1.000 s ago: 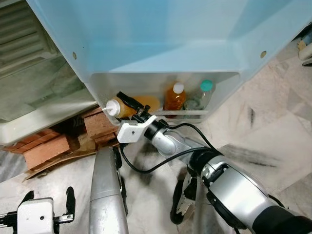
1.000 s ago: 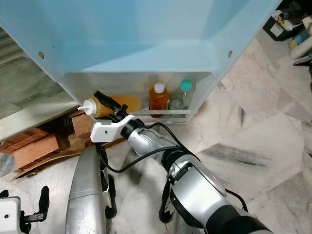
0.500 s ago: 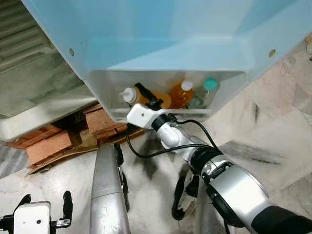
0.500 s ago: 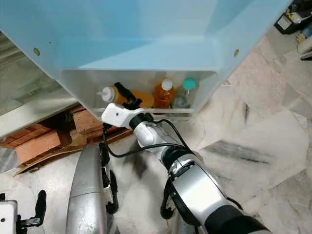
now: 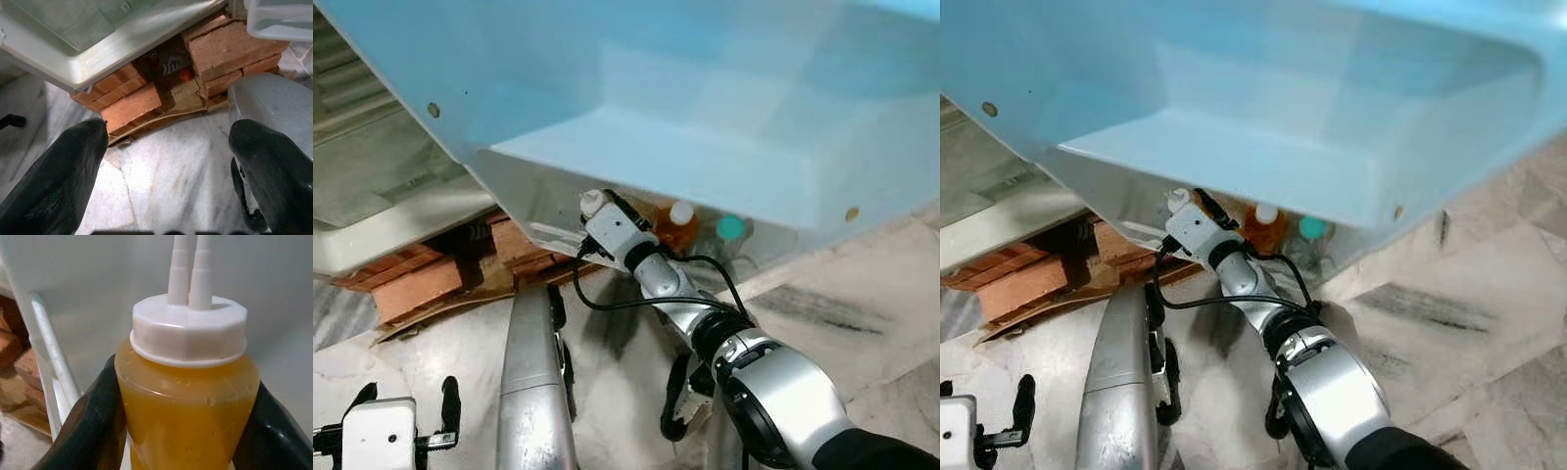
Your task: Restocking fridge
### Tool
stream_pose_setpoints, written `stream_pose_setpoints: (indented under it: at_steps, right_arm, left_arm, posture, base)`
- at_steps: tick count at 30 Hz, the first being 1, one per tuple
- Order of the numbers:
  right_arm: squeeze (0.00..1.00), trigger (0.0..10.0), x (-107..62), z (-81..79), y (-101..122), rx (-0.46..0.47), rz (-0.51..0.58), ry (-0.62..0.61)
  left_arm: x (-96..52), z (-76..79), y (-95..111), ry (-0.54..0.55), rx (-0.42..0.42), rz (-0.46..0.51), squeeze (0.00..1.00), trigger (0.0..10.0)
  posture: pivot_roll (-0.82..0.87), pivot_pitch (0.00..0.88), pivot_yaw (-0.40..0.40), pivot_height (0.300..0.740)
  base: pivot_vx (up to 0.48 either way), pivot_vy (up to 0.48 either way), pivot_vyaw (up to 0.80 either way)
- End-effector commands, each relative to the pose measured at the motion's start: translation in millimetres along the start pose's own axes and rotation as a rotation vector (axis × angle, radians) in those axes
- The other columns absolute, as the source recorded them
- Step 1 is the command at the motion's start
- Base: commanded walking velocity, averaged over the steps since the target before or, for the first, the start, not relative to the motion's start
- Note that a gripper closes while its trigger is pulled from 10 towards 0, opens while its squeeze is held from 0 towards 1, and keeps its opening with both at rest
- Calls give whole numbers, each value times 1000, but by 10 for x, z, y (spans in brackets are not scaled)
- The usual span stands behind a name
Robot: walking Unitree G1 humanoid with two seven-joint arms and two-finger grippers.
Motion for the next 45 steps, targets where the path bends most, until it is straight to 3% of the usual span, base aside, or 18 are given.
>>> stream_pose_setpoints:
  at_steps: [1,2,3,7,10,17,24,28,32,38,39,40,45]
  right_arm:
    - [835,10000,-114,29,-314,80,-117,-18]
    - [835,10000,-115,41,-322,95,-121,-22]
    - [1000,10000,-115,53,-325,111,-123,-25]
    - [1000,10000,-114,104,-333,124,-126,-37]
    - [1000,10000,-100,231,-305,139,-112,-73]
    - [1000,10000,-12,430,-85,107,-33,-93]
    - [1000,10000,71,558,86,101,2,-90]
    - [1000,10000,79,555,108,148,12,-60]
    - [1000,10000,47,521,51,197,6,-14]
    - [1000,10000,-98,552,-209,326,-39,-30]
    - [576,10000,-122,568,-233,335,-37,-42]
    - [0,10000,-180,593,-289,325,-34,-62]
    - [0,10000,-291,654,-393,357,-31,-101]
  left_arm:
    - [-30,-33,-121,-3,17,-53,0,10000]
    - [-27,-34,-123,-3,17,-53,0,10000]
    - [-19,-34,-124,-4,17,-53,0,10000]
    - [24,-28,-131,-8,18,-50,0,10000]
    - [77,-27,-144,-7,23,-47,0,10000]
    - [224,-45,-144,-4,31,-25,0,10000]
    - [557,-182,-119,18,60,11,0,10000]
    - [686,-185,-57,7,40,36,0,10000]
    - [877,-78,95,-30,9,91,0,10000]
    - [1113,182,303,-114,-36,164,0,10000]
    - [1135,209,322,-125,-41,171,0,10000]
    - [1177,280,371,-155,-53,186,0,10000]
    - [1294,403,491,-194,-74,219,0,10000]
  posture:
    - [274,468,-25,560]
    - [274,468,-25,560]
    - [273,466,-24,560]
    - [269,458,-20,560]
    - [264,439,-21,560]
    - [245,396,-21,560]
    - [218,298,-17,560]
    - [207,268,-17,560]
    - [171,190,-17,560]
    - [118,98,-14,560]
    - [114,91,-13,560]
    - [99,63,-7,560]
    - [80,14,5,560]
  base:
    - [0,0,0]
    - [0,0,0]
    - [0,0,0]
    - [0,0,0]
    - [0,0,0]
    - [0,0,0]
    - [0,0,0]
    - [0,0,0]
    - [0,0,0]
    - [0,0,0]
    - [0,0,0]
    - [0,0,0]
    - [0,0,0]
Point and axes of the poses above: a point about 5 cm out from each wrist's last joint towards the gripper, its own x axis pointing out of the wrist towards the gripper, its own y axis along the axis of the wrist's last joint, z = x × y, the point moved 6 cm from there along x, pointing out of the wrist towards the gripper, and after that the axes turned 1 degree about -x, right-handed, at the moved point
